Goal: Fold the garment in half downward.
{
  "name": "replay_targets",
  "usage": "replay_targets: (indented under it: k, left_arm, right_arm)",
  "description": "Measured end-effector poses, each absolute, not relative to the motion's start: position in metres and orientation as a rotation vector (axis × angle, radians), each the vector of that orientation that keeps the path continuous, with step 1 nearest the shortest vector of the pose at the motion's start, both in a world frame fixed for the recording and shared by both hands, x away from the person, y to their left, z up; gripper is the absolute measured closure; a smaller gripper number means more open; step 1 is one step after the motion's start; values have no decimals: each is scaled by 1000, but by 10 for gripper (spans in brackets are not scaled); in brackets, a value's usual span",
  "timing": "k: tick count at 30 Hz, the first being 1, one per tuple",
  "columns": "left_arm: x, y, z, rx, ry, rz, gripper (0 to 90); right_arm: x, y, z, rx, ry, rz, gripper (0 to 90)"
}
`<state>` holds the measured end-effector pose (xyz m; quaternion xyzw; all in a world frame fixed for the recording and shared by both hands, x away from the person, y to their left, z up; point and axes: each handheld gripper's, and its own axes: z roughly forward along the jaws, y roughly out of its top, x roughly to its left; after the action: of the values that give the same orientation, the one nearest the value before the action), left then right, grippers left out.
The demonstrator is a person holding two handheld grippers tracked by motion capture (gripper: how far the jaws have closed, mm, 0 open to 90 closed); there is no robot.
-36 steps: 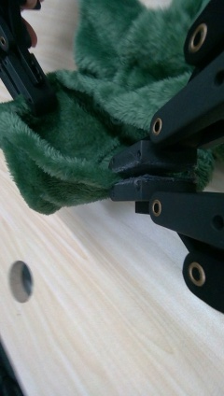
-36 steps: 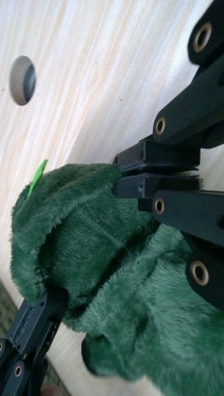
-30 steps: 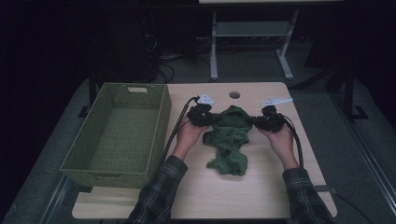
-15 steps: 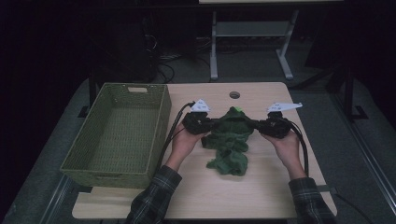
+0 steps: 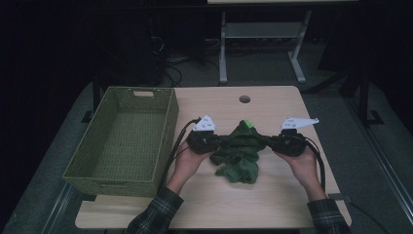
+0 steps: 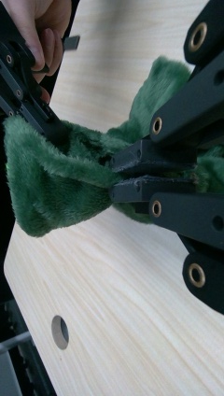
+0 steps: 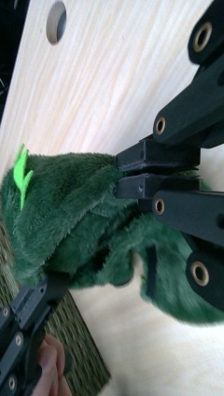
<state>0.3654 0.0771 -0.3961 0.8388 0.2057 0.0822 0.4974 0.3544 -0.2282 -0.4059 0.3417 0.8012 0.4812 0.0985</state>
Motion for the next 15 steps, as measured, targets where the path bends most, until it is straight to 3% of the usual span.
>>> replay_targets:
  k: [15]
  left_arm:
    - [334, 85, -411, 2075, 402, 177, 848]
  right_arm:
    - [310, -220, -413, 900, 2474, 1368, 855]
